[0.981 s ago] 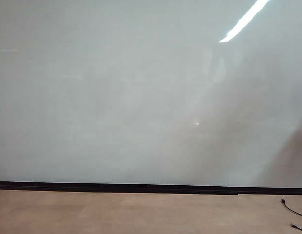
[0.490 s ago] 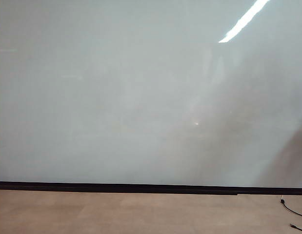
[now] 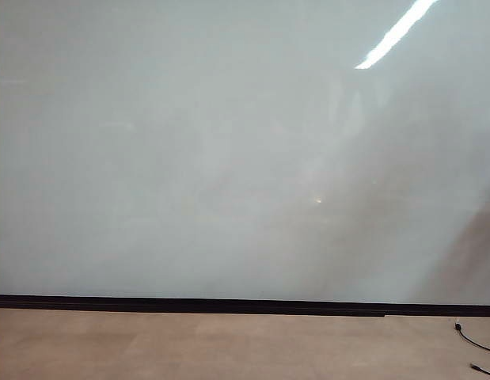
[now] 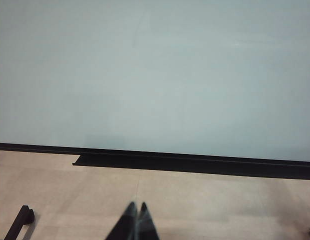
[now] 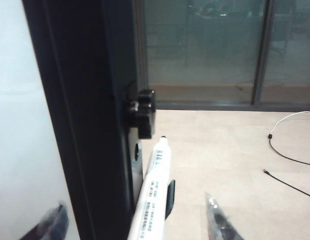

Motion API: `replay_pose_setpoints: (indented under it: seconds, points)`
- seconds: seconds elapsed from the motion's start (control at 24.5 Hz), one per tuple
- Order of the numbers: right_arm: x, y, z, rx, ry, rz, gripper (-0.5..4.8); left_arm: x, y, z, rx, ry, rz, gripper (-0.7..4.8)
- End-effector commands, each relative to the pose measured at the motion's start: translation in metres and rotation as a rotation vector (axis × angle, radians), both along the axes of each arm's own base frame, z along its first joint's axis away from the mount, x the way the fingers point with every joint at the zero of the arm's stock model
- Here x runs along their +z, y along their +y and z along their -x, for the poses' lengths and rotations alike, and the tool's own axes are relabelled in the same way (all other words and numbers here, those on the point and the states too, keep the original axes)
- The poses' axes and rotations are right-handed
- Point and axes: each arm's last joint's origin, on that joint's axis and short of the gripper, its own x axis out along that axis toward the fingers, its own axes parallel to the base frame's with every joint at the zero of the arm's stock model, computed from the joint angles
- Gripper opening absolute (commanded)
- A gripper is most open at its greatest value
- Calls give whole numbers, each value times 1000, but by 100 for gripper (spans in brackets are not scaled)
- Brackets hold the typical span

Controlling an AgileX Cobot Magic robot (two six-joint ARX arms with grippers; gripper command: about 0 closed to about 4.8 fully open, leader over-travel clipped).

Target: Pick up the pen on the shelf to the right of the whiteboard and draw a cross mark.

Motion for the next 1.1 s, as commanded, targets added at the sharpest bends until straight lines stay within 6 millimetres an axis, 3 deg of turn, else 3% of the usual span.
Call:
replay_pose_setpoints:
  seconds: [0.04, 0.2, 0.53, 0.61, 1.1]
  points:
    - [4, 0, 1, 0, -20, 21, 362, 2, 0, 0, -4, -11, -4, -5]
    - [3, 0, 1, 0, -20, 34, 298, 2, 0, 0, -4, -11, -4, -5]
    - [3, 0, 1, -1, -20, 46, 259, 2, 0, 0, -5, -11, -3, -5]
    - [3, 0, 1, -2, -21, 50, 221, 2, 0, 0, -5, -11, -3, -4]
    - [1, 0, 1, -24, 1, 48, 219, 2, 0, 0, -4, -11, -3, -4]
